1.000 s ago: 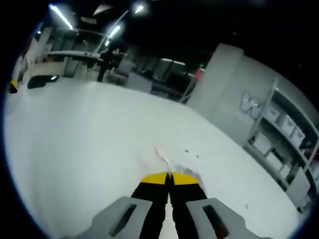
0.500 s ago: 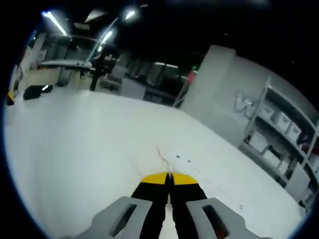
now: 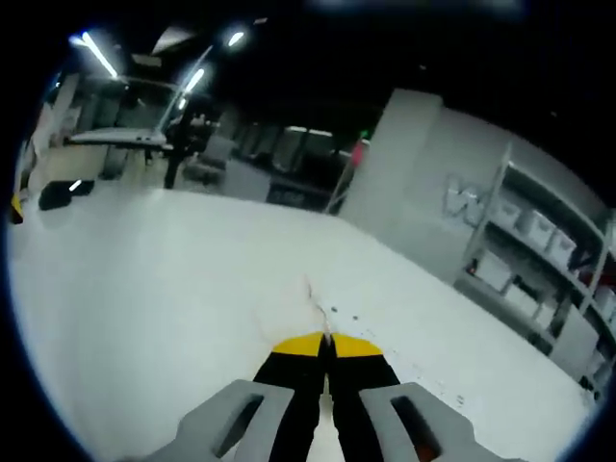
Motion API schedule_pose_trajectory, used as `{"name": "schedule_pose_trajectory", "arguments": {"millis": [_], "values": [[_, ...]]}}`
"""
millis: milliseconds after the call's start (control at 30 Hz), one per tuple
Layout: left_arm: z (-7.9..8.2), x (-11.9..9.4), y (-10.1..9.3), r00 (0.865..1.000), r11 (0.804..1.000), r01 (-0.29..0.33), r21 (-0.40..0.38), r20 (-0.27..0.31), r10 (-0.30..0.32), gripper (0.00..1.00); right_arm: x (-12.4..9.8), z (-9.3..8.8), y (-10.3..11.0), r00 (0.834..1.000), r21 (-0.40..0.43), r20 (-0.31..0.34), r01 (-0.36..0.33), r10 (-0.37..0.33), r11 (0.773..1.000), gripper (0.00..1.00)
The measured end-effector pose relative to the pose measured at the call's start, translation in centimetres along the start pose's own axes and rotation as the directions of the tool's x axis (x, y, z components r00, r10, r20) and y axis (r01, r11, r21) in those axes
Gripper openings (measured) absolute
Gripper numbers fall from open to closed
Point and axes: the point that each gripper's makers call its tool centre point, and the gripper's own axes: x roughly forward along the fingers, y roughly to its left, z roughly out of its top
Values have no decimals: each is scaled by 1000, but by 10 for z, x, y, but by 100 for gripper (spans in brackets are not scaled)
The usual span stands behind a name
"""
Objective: Open the resealable bag by pulling the two sides of the seal apart until the entire bag opening is separated and visibly accessible.
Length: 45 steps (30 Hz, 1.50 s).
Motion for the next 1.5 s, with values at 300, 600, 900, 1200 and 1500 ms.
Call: {"name": "schedule_pose_trajectory", "arguments": {"millis": [300, 600, 900, 1200, 1500], "values": [[-1, 0, -3, 1000, 1000, 6, 5, -6, -6, 93, -6, 7, -8, 1000, 17, 23, 12, -12, 1000, 0], [0, -1, -5, 1000, 1000, 9, 5, -4, -9, 93, -13, 14, -12, 999, 42, 43, 24, -25, 999, 0], [2, -3, -6, 1000, 1000, 8, 8, 2, -8, 93, -19, 18, -11, 998, 59, 59, 24, -27, 998, 0], [4, -6, -6, 1000, 1000, 5, 9, 8, -5, 93, -20, 26, -10, 997, 67, 73, 13, -18, 998, 0], [5, -7, -6, 1000, 1000, 5, 13, 9, -5, 93, -28, 29, -3, 996, 78, 91, 4, -11, 997, 0]]}}
